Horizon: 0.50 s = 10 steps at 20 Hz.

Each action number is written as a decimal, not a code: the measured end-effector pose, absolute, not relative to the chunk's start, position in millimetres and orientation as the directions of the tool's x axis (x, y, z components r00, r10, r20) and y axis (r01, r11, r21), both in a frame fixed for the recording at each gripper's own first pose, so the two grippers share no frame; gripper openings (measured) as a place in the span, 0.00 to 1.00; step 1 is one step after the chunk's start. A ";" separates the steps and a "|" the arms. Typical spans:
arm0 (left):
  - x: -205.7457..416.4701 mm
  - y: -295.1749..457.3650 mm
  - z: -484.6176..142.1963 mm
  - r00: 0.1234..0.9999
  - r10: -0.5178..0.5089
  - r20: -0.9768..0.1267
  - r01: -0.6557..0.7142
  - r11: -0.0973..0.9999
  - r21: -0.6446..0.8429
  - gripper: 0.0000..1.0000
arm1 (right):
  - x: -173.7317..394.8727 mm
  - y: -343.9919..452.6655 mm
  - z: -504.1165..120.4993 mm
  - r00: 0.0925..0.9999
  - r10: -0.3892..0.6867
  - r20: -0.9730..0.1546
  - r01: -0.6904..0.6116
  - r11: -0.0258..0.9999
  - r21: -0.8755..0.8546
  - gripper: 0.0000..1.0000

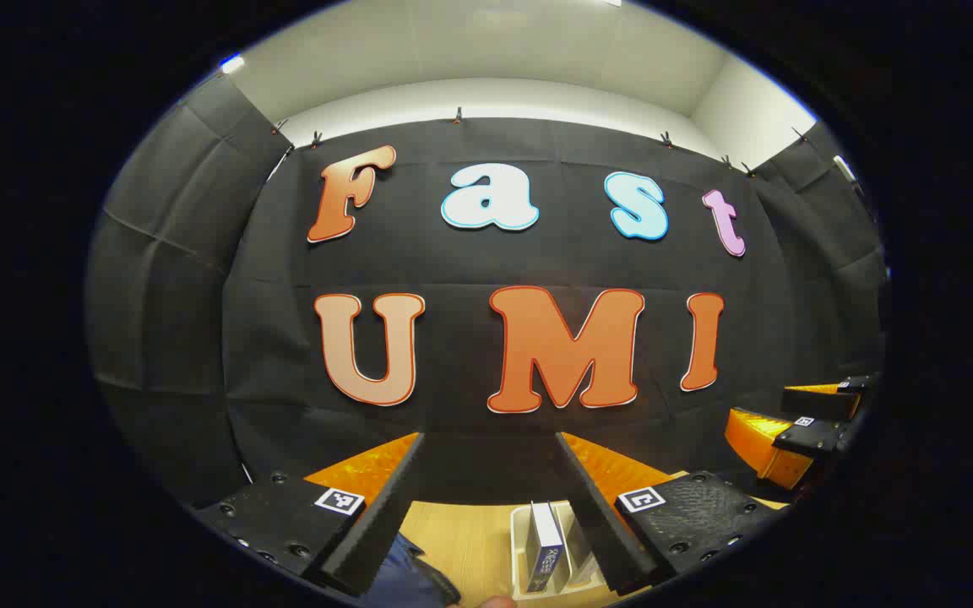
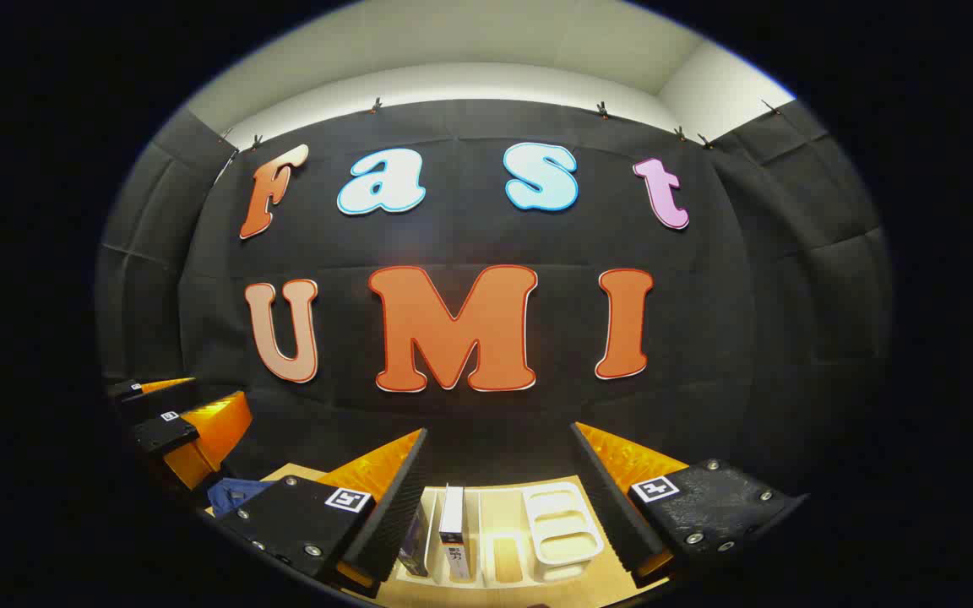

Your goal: Open the schoolbag, grab two books from the bookshelf and put them into the schoolbag.

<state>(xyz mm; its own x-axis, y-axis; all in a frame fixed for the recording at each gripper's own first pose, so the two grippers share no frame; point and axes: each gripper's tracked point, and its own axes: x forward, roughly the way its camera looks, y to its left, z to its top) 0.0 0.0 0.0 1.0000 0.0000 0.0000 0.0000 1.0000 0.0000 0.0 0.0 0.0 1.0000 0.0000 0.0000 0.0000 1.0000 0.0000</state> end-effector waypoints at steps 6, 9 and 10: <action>-8.9 -7.1 -9.8 1.000 -0.003 -0.020 0.003 1.000 -0.004 0.97 | -6.2 -10.4 -1.9 0.999 -0.036 -0.009 0.036 0.999 -0.022 0.96; -10.3 0.7 -13.8 0.999 0.019 -0.028 -0.019 1.000 -0.005 0.93 | -7.3 -4.5 -3.9 1.000 -0.022 -0.012 0.022 1.000 -0.013 0.96; -11.0 2.5 -13.3 0.999 0.024 -0.029 -0.024 1.000 0.000 0.93 | -7.6 -2.9 -5.1 1.000 -0.018 -0.019 0.018 1.000 -0.009 0.96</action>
<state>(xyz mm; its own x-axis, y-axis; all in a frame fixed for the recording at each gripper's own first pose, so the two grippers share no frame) -11.0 2.5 -13.3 0.9993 0.0242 -0.0288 -0.0242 0.9997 0.0002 -7.6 -2.9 -5.1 0.9997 -0.0178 -0.0193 0.0176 0.9998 -0.0091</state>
